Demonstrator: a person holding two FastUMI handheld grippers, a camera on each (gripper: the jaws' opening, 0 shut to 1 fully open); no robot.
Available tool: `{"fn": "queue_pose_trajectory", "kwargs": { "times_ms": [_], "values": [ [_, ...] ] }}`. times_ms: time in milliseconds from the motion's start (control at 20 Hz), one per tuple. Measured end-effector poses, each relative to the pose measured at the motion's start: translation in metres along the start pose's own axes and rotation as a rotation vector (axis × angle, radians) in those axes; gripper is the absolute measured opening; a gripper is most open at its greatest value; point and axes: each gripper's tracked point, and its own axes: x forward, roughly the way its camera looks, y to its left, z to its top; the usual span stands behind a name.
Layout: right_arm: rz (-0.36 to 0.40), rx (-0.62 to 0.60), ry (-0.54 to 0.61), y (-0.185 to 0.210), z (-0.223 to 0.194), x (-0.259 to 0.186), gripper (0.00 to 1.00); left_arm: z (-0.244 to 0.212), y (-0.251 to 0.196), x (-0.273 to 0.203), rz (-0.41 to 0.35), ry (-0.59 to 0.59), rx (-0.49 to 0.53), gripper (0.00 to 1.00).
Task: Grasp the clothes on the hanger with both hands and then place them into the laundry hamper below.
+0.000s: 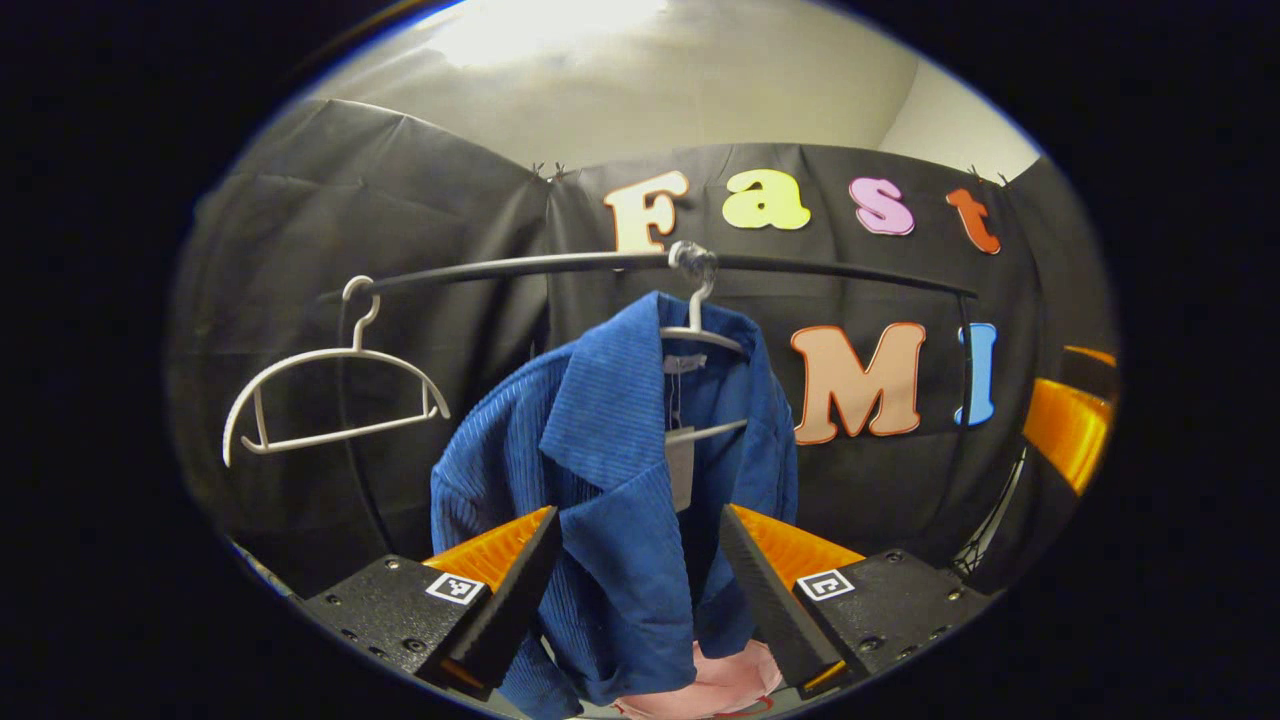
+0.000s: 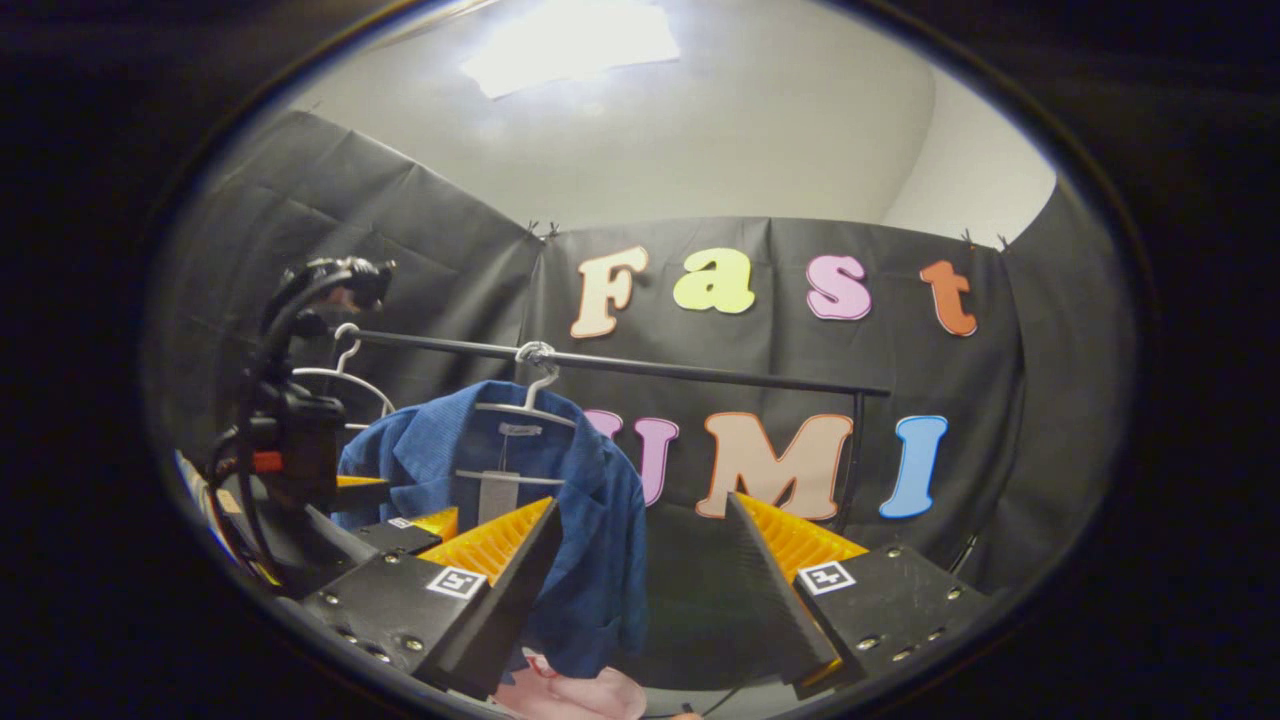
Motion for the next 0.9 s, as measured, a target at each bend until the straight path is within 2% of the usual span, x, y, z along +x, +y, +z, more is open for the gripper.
{"fn": "queue_pose_trajectory", "kwargs": {
  "times_ms": [500, 650, 800, 900],
  "values": [
    [0.019, -0.033, 0.011, -0.004, -0.009, 0.010, 0.98, -0.049, 0.000, 0.031, 0.056, 0.119, 0.011, 0.96],
    [0.037, -0.032, 0.010, 0.002, -0.013, 0.017, 0.97, -0.059, 0.005, 0.036, 0.059, 0.146, -0.006, 0.82],
    [0.060, -0.022, 0.016, 0.011, -0.018, 0.024, 0.97, -0.061, 0.007, 0.038, 0.045, 0.151, -0.024, 0.72],
    [0.078, -0.013, 0.026, 0.018, -0.024, 0.031, 0.97, -0.062, 0.008, 0.039, 0.027, 0.155, -0.030, 0.55]
  ]
}}
